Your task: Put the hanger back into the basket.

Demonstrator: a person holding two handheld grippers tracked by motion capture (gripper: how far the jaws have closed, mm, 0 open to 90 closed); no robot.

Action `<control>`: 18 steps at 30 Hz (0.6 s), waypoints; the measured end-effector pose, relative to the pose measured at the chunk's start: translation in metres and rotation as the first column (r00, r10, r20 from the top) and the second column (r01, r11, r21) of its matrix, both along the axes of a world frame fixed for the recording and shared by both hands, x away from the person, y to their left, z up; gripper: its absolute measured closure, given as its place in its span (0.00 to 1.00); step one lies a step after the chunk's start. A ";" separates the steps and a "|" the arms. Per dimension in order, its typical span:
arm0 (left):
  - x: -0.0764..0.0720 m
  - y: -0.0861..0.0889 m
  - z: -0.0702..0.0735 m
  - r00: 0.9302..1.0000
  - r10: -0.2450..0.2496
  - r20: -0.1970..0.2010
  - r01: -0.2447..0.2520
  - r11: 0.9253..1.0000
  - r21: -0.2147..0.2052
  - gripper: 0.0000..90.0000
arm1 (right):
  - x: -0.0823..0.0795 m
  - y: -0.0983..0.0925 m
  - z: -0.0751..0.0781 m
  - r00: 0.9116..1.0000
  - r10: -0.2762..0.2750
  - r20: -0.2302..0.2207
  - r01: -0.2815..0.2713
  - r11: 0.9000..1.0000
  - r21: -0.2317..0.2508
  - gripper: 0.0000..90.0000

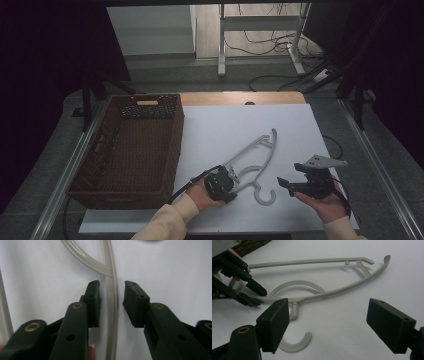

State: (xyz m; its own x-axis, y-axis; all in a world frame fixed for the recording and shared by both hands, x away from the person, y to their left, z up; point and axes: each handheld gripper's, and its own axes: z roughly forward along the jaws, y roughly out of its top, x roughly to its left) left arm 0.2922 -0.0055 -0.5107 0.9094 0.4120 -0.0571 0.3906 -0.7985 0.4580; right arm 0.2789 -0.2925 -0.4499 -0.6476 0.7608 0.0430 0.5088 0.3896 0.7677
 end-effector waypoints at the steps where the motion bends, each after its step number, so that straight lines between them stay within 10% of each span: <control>1: 0.000 -0.001 0.000 1.000 -0.001 -0.001 0.001 1.000 0.002 0.76 | 0.000 0.000 0.000 1.000 0.000 0.000 0.000 1.000 -0.001 0.21; 18: 0.003 -0.004 0.001 0.997 0.046 -0.065 -0.047 0.999 -0.010 0.91 | 0.000 -0.001 0.000 1.000 -0.002 -0.001 0.002 1.000 0.002 0.21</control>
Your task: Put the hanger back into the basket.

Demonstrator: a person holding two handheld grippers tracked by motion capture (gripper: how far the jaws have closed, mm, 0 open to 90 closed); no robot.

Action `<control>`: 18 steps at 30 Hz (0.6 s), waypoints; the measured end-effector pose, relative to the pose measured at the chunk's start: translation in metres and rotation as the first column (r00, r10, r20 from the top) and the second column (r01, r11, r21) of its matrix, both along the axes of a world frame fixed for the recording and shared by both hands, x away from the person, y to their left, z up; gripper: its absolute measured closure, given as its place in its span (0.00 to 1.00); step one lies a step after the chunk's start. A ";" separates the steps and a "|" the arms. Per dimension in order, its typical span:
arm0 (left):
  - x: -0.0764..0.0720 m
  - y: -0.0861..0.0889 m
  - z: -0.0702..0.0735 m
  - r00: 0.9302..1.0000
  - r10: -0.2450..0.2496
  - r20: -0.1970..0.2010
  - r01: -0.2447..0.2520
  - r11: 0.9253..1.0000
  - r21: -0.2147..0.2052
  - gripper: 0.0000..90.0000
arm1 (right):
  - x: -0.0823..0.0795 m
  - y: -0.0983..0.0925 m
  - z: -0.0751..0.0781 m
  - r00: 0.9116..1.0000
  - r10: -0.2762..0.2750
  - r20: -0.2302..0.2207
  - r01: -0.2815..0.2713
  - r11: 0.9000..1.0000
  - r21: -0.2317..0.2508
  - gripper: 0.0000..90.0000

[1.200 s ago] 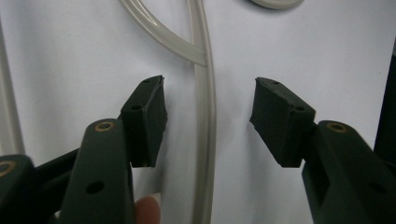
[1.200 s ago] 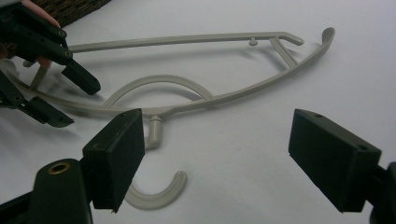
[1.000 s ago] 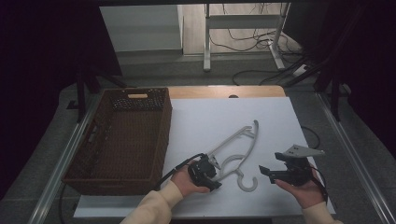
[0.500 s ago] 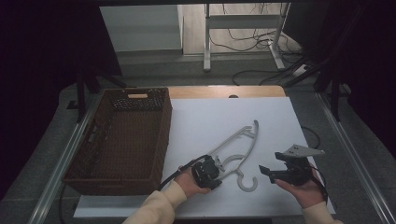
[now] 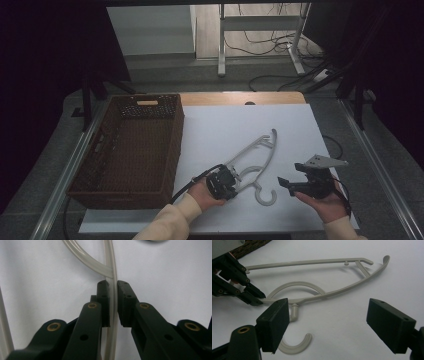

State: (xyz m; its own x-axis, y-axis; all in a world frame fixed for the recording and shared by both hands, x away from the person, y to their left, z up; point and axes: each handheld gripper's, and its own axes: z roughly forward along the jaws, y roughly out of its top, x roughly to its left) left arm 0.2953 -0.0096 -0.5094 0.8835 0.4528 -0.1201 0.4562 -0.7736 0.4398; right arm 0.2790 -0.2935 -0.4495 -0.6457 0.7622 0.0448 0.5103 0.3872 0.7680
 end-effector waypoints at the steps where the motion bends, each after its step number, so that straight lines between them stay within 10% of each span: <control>1: 0.000 0.000 0.000 1.000 0.000 0.000 0.000 1.000 0.000 0.91 | 0.000 0.000 0.000 1.000 0.000 0.000 0.000 1.000 0.000 0.21; 18: 0.000 0.015 0.035 0.999 0.027 0.042 -0.022 0.993 -0.118 0.91 | 0.001 -0.013 0.002 0.998 -0.057 0.023 0.056 0.998 0.021 0.21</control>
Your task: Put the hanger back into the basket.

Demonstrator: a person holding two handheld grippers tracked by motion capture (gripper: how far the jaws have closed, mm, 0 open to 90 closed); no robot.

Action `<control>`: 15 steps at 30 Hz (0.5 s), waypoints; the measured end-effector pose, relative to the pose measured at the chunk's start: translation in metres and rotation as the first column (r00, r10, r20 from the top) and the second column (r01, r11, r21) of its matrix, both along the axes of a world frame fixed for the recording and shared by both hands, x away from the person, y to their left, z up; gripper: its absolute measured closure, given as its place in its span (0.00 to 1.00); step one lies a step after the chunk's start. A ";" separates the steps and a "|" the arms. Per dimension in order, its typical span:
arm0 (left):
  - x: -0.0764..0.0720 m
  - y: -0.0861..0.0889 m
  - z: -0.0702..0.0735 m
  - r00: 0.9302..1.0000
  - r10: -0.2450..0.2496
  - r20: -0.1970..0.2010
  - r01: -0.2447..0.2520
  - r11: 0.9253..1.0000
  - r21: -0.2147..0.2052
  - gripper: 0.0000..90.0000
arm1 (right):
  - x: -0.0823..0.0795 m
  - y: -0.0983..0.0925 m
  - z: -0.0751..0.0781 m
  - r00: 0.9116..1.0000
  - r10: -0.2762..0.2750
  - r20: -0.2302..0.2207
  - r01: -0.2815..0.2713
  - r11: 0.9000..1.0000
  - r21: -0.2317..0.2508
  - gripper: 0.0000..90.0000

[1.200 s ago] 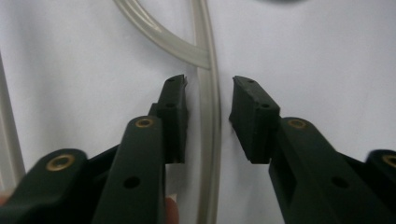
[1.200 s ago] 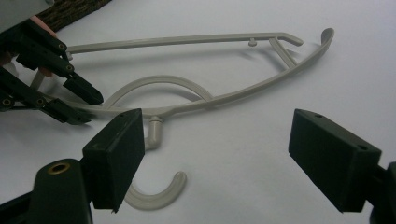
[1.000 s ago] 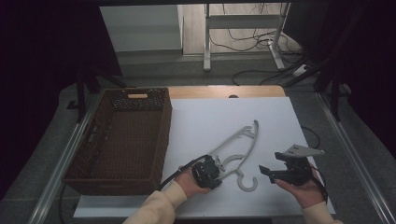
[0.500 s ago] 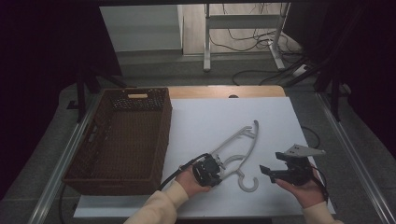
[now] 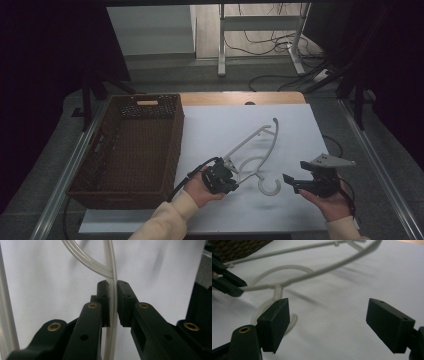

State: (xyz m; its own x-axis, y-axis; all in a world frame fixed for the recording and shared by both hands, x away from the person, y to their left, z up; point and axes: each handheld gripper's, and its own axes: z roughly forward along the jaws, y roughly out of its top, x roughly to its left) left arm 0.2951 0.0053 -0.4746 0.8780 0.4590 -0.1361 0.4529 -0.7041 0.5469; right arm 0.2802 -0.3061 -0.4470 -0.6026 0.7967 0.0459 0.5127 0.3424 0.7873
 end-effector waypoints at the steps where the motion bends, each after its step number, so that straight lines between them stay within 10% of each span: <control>1: 0.000 0.002 0.003 1.000 0.004 0.005 -0.004 1.000 -0.009 0.91 | 0.000 0.000 0.000 1.000 0.000 0.000 0.000 1.000 0.000 0.21; 15: -0.002 0.022 0.034 0.997 0.037 0.063 -0.031 0.996 -0.089 0.91 | 0.003 -0.009 -0.003 0.999 -0.041 -0.005 0.041 0.999 0.008 0.21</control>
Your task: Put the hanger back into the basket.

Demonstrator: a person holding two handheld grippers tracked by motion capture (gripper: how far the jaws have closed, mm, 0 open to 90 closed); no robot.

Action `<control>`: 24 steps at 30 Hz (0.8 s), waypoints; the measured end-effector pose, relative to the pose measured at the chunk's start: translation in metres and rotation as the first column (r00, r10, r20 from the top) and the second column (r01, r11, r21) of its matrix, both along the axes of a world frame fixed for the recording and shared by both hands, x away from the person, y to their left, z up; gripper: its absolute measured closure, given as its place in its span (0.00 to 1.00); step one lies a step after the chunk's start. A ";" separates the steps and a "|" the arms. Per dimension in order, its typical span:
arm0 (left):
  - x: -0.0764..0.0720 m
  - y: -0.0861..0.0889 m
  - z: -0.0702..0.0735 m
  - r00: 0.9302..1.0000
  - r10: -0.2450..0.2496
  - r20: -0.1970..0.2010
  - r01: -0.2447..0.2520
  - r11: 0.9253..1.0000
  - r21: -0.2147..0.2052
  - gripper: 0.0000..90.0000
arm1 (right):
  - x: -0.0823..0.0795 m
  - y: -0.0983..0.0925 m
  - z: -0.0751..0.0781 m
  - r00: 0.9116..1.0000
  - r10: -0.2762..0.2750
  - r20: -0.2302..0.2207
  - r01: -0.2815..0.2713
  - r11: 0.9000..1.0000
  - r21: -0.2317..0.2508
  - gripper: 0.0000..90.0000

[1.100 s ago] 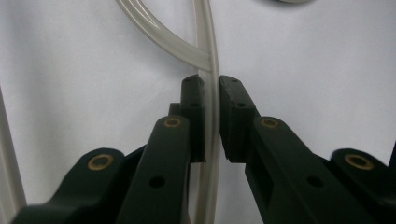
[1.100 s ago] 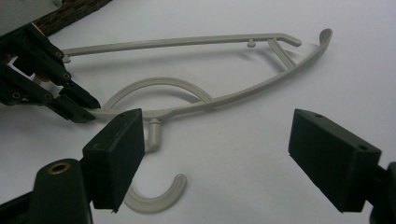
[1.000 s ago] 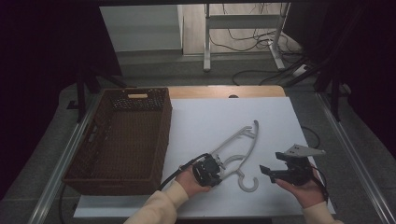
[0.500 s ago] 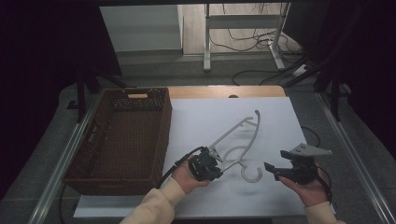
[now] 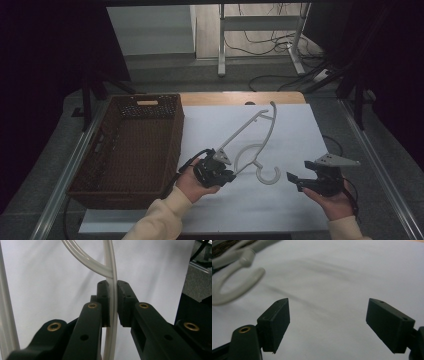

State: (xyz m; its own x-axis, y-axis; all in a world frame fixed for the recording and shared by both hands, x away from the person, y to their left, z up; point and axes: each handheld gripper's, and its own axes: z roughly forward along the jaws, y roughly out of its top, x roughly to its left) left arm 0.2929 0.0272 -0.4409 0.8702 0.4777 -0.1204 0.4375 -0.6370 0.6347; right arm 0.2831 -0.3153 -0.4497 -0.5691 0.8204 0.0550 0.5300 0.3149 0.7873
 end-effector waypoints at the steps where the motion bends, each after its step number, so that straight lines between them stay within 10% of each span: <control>1: -0.001 0.003 0.003 1.000 0.003 0.004 -0.003 1.000 -0.011 0.91 | 0.001 0.000 -0.001 1.000 0.002 -0.004 -0.002 1.000 -0.004 0.21; 24: -0.013 0.026 0.046 0.997 0.011 0.070 -0.002 0.992 -0.128 0.91 | 0.003 0.002 -0.006 1.000 0.009 -0.024 -0.009 1.000 -0.024 0.21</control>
State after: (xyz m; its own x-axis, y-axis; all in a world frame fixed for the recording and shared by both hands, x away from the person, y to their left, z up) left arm 0.2796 0.0532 -0.3951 0.8758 0.4676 -0.1193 0.3925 -0.5462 0.7400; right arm 0.2860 -0.3136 -0.4556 -0.5753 0.8165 0.0488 0.5457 0.3386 0.7665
